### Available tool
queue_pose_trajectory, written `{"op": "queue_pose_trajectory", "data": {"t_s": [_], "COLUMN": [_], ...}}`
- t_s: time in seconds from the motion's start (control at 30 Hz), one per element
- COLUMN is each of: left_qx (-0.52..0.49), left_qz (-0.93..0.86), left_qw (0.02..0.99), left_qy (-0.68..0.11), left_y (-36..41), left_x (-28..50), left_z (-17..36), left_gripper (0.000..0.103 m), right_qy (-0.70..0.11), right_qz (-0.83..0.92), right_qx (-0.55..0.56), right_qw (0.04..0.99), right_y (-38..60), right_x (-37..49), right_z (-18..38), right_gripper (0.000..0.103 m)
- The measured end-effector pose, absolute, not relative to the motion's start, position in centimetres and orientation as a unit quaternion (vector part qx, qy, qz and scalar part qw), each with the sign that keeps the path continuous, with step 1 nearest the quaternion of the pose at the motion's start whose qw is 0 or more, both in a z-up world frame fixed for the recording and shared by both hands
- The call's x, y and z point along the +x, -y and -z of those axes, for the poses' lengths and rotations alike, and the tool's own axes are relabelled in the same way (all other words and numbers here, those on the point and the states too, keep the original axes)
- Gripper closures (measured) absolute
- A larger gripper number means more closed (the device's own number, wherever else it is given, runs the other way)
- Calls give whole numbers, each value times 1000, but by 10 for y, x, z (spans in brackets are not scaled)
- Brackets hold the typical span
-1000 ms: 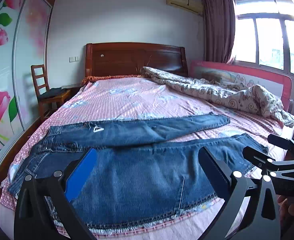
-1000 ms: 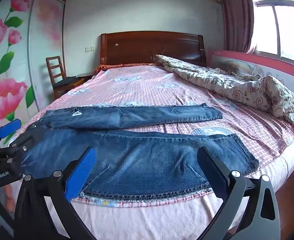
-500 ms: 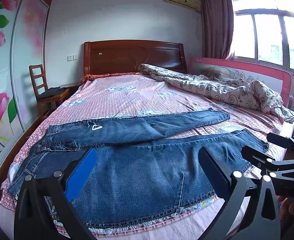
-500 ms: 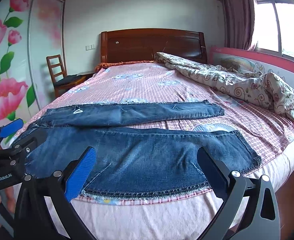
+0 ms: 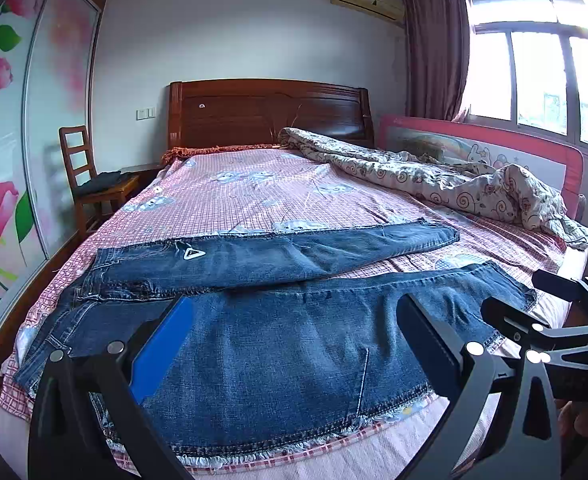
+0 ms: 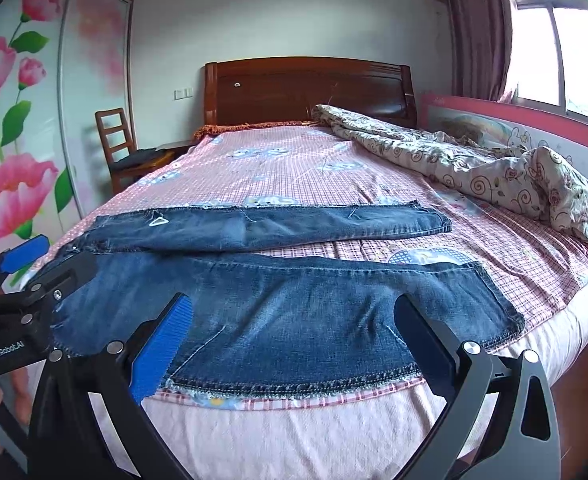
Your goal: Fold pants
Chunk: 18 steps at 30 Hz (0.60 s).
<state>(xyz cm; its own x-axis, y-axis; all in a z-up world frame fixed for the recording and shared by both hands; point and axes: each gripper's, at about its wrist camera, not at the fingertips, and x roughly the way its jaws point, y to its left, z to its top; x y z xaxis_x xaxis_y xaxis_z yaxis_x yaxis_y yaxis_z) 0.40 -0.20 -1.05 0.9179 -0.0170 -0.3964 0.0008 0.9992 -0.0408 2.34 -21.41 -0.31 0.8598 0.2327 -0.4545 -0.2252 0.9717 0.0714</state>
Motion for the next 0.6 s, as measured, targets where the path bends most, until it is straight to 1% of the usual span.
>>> {"op": "queue_pose_trajectory", "data": {"t_s": [0.6], "left_qx": [-5], "left_qz": [5], "left_qw": [978], "left_qy": [-206], "left_y": [4], "left_x": [5], "left_z": [9], "left_gripper": [2], "right_qy": [-239], "right_qz": [-117], "right_qx": [8], "right_qw": [964], "right_y": [211], "right_x": [23], "right_z": [4], "right_gripper": [3]}}
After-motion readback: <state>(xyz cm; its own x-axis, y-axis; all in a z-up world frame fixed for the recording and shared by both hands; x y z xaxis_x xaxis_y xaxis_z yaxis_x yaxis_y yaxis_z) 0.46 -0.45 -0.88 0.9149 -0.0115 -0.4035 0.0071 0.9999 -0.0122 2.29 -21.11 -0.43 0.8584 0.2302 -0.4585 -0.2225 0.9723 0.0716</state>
